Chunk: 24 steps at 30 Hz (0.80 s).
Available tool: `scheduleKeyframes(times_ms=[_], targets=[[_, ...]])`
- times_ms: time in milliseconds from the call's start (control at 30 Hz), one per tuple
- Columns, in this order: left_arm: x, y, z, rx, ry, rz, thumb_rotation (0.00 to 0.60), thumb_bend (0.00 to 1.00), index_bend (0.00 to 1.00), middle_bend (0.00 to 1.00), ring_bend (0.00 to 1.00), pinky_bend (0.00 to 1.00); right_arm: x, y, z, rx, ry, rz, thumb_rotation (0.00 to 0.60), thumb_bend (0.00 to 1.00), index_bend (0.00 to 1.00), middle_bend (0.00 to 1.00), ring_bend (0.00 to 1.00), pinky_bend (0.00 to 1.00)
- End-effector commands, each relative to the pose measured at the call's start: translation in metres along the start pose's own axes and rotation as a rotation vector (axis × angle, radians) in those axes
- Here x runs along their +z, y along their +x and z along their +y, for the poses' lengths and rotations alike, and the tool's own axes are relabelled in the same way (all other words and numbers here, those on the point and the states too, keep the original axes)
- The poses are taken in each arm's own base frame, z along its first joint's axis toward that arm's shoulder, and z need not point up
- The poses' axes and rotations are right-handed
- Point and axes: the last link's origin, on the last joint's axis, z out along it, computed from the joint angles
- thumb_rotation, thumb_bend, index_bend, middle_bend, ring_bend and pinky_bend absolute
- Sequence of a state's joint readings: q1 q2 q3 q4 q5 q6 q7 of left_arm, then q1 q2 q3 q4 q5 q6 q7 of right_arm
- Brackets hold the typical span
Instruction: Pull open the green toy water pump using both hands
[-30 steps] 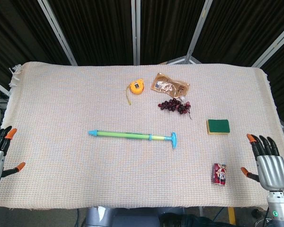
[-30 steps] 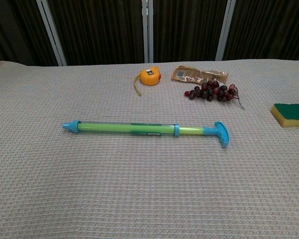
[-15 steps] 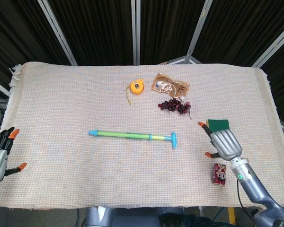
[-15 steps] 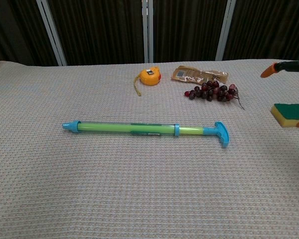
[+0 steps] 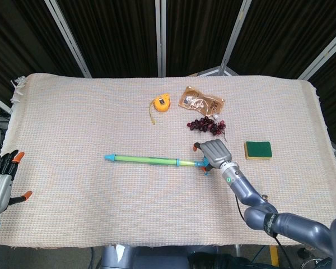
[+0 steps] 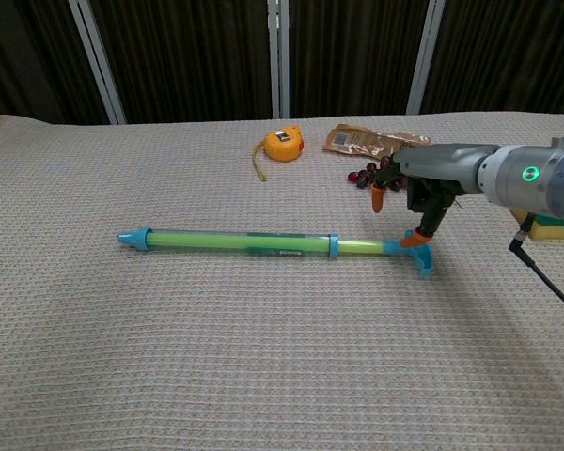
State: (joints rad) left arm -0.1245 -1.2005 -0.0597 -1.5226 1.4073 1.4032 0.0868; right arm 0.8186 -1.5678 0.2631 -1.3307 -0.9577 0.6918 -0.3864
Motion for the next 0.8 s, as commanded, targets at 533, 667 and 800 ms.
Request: scheduleKeyframes(times_ms=[533, 667, 800], targets=[[0.002, -0.004, 0.000, 0.003, 0.003, -0.012, 0.600, 0.00, 0.00, 0.00, 0.00, 0.00, 0.011, -0.011, -0.017, 0.000, -0.056, -0.064, 0.600, 0.20, 0.47, 1.00, 1.00, 1.00], [0.002, -0.004, 0.000, 0.002, 0.004, -0.014, 0.600, 0.00, 0.00, 0.00, 0.00, 0.00, 0.010, -0.014, -0.015, -0.017, -0.058, -0.066, 0.600, 0.21, 0.48, 1.00, 1.00, 1.00], [0.002, -0.004, 0.000, 0.001, 0.003, -0.012, 0.600, 0.00, 0.00, 0.00, 0.00, 0.00, 0.010, -0.018, -0.015, -0.020, -0.058, -0.071, 0.600, 0.22, 0.48, 1.00, 1.00, 1.00]])
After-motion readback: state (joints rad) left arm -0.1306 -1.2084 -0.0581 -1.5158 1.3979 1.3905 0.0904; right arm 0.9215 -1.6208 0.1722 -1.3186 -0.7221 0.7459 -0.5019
